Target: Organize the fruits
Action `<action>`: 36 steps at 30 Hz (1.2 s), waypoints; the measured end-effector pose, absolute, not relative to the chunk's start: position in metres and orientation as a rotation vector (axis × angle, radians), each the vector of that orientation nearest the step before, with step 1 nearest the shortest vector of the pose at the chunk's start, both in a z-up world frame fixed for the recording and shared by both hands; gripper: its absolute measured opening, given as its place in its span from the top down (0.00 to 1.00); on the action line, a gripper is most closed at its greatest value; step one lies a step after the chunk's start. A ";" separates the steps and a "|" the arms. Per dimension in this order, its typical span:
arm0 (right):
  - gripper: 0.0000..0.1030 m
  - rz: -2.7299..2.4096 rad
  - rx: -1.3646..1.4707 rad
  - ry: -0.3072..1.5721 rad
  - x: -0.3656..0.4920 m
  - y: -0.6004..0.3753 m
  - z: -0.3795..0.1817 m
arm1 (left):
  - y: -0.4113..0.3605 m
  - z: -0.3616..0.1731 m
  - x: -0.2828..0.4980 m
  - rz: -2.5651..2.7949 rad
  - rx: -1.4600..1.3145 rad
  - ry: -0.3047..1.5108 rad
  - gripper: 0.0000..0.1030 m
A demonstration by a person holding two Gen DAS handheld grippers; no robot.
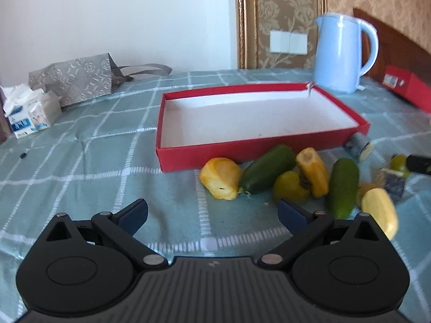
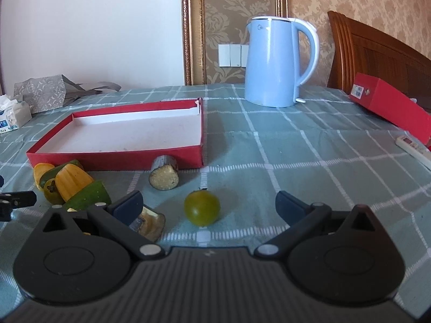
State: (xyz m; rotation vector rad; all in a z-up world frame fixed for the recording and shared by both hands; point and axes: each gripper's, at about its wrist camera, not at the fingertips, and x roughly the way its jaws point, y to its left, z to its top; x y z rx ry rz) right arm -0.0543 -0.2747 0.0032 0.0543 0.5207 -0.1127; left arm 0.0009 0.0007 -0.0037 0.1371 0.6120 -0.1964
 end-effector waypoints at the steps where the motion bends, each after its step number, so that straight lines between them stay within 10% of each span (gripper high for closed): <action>1: 0.00 -0.115 0.056 0.519 -0.054 -0.276 0.003 | -0.002 -0.005 0.001 -0.209 0.139 0.620 0.00; 32: 0.00 -0.220 0.054 0.476 -0.074 -0.321 -0.007 | -0.107 -0.012 -0.041 -0.469 0.139 0.652 0.00; 36: 0.00 -0.223 0.067 0.473 -0.076 -0.327 -0.008 | -0.114 -0.014 -0.040 -0.422 0.174 0.652 0.15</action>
